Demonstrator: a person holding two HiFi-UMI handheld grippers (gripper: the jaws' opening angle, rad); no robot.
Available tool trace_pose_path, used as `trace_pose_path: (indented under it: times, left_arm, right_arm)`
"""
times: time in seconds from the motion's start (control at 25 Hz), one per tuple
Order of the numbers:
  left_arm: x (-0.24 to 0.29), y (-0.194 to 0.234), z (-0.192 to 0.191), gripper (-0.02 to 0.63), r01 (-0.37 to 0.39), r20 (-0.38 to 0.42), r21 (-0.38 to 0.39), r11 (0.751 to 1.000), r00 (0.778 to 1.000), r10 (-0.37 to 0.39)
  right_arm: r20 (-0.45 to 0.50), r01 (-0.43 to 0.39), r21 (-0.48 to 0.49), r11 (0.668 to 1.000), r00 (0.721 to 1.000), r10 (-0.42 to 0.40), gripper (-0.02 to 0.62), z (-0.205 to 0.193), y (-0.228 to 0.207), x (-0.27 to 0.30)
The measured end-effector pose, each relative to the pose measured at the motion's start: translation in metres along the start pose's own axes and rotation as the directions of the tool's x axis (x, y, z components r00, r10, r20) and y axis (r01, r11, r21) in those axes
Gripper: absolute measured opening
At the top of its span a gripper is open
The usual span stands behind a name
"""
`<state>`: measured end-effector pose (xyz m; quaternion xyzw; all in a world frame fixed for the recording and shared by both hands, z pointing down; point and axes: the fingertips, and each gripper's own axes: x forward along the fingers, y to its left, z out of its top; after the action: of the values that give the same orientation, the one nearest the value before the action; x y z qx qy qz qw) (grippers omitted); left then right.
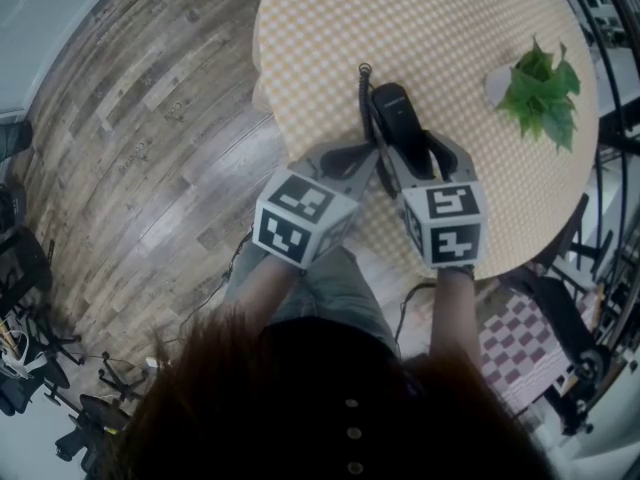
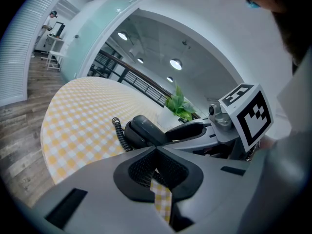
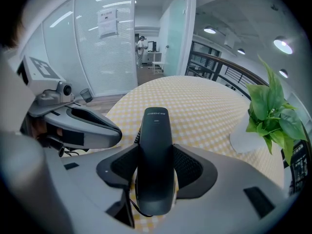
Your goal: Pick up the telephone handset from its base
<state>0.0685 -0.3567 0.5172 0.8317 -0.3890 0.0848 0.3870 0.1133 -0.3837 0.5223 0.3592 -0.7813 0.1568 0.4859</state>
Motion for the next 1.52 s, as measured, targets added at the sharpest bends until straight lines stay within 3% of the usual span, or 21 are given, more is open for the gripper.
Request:
trace_pose_path:
  times: [0.36, 0.84, 1.52]
  left_arm:
    - [-0.004, -0.008, 0.005, 0.006, 0.006, 0.011, 0.018, 1.0, 1.0, -0.007]
    - [-0.02, -0.022, 0.026, 0.006, -0.005, 0.04, 0.104, 0.995, 0.999, 0.0]
    - [-0.043, -0.044, 0.071, 0.006, -0.002, 0.099, 0.246, 0.969, 0.995, -0.023]
  right_arm:
    - [0.05, 0.008, 0.028, 1.0, 0.999, -0.01, 0.23, 0.011, -0.001, -0.012]
    - [0.166, 0.015, 0.125, 0.992, 0.986, -0.035, 0.23, 0.028, -0.005, -0.04]
    - [0.352, 0.028, 0.24, 0.97, 0.929, -0.114, 0.229, 0.059, -0.012, -0.095]
